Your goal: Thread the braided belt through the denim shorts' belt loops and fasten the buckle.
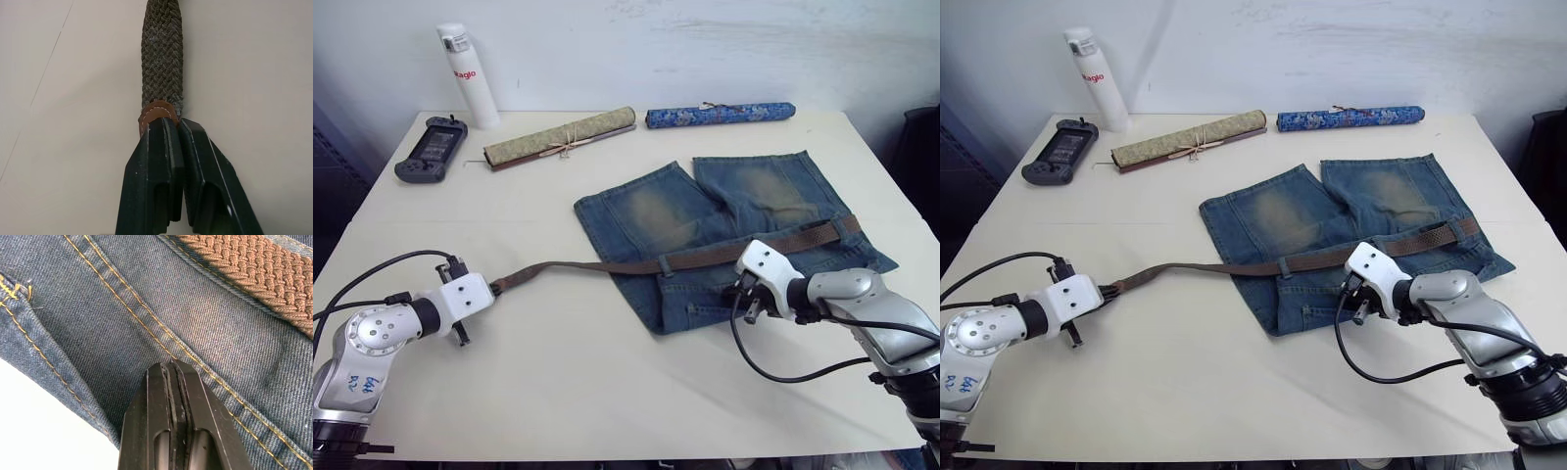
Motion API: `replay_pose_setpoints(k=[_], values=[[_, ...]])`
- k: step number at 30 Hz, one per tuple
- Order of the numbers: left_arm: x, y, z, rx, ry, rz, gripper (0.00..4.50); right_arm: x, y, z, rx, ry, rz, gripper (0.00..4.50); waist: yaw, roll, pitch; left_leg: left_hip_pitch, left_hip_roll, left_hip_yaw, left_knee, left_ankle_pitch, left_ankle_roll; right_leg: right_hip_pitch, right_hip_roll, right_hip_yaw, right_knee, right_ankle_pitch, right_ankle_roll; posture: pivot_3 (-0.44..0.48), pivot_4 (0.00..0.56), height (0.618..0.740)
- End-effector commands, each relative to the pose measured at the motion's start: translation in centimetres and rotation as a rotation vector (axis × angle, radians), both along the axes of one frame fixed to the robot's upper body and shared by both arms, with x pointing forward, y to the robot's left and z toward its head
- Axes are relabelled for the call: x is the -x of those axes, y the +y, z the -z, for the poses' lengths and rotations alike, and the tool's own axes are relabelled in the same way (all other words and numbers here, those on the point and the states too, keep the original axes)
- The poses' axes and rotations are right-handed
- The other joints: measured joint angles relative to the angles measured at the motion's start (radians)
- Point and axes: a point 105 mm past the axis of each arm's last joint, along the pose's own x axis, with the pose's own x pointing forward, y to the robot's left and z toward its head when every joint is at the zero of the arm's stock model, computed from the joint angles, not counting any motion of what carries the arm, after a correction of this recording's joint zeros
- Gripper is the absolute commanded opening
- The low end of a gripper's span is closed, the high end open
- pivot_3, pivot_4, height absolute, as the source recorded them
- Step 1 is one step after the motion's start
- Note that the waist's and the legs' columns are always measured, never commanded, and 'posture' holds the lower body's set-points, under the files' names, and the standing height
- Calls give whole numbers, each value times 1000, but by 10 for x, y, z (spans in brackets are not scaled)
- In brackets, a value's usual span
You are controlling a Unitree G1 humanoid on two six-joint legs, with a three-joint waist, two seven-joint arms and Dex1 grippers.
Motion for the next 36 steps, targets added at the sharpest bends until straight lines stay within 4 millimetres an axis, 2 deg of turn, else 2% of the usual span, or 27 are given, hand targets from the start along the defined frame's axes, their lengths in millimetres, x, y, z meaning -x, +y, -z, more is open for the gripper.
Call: replay_pose_setpoints(k=[1,2,6,9,12,13,16,19,23,27,29,30,32,36], values=[[3,4,4,68,43,-32,59,2,-4,9,19,37,20,0,0,0,0,0,0,0,0,0,0,0,0,0,0,0,0,0,150,686],[1,-3,-1,109,29,-15,59,3,-4,9,18,38,20,0,0,0,0,0,0,0,0,0,0,0,0,0,0,0,0,0,150,686],[-3,-4,-11,146,31,-21,1545,5,-4,7,13,41,8,0,3,0,0,0,0,0,0,0,0,0,0,0,0,0,0,0,150,686],[-9,-10,-27,189,28,28,2977,7,-4,-3,-15,36,0,0,6,0,0,-1,0,0,0,0,0,0,0,0,-1,0,0,0,150,686],[-12,-38,-53,312,20,184,4444,13,0,-22,-77,24,-34,0,19,2,2,-3,0,0,0,0,0,-2,0,0,-1,0,0,0,150,686],[-11,-45,-59,339,22,228,4444,14,2,-27,-99,22,-45,0,24,3,3,-4,0,0,0,0,0,-3,0,0,-1,0,0,0,150,686],[-6,-90,-83,462,71,474,4444,22,6,-51,-176,14,-74,0,34,9,6,-6,0,0,1,1,2,-5,0,-1,-1,0,0,0,150,686],[-3,-125,-99,518,149,664,4444,32,5,-69,-201,14,-83,0,46,10,7,-8,0,0,2,2,4,-6,0,-2,-1,0,0,0,150,686],[-3,-168,-110,502,227,871,4444,41,-1,-80,-199,-2,-50,0,55,10,7,-8,0,0,3,3,5,-5,1,-3,-1,0,1,0,150,686],[-17,-203,-118,500,199,968,4444,50,-8,-79,-186,8,3,0,53,9,7,-9,-1,-1,4,4,7,-4,1,-3,-1,1,2,0,150,686],[-16,-243,-107,435,218,1083,4444,54,-21,-79,-151,-57,96,0,56,8,8,-9,-1,-1,3,6,8,-3,1,-4,-1,1,2,0,150,686],[-14,-256,-102,406,225,1126,4444,55,-26,-80,-133,-89,136,0,63,8,8,-9,-1,-1,3,6,8,-3,1,-4,-2,1,2,0,150,686],[-10,-274,-87,343,238,1187,4444,64,-32,-78,-138,-84,183,0,72,7,8,-9,-1,-1,4,7,9,-3,1,-5,-2,2,3,0,150,686],[-3,-297,-59,239,266,1249,4444,79,-40,-73,-114,-70,243,0,72,7,9,-9,-1,-1,3,8,9,-3,2,-4,-2,2,4,0,150,686]])
